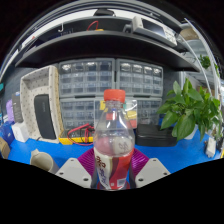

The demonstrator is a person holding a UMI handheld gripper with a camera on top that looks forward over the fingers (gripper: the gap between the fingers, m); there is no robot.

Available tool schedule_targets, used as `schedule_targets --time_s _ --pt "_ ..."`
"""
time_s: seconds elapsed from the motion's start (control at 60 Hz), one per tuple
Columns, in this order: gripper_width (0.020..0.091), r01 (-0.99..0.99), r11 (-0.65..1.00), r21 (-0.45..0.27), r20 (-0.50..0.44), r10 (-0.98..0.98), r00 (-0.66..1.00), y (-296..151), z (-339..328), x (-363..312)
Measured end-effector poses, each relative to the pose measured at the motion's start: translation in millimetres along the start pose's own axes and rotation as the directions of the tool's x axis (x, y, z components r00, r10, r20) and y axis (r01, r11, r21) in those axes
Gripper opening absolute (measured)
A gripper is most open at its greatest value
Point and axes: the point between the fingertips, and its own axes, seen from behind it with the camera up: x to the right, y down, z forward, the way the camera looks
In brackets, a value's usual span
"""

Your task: Pour water

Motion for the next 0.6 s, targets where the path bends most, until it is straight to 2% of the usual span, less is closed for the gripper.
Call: schedule_targets --time_s 0.117,0.283,0.4,0.6 --pt "0.0461 -0.009 0.999 0.030 0.005 0.009 1.000 0 -1 0" --pt "0.0545 0.001 1.000 0.029 0.001 -0.001 1.000 3 -8 0" --pt "0.0753 0.016 0.996 -0.089 -0.005 -0.016 1.000 32 -9 1" --pt "0.0772 -0.008 0.992 -0.129 -0.012 0.007 1.000 46 -42 -2"
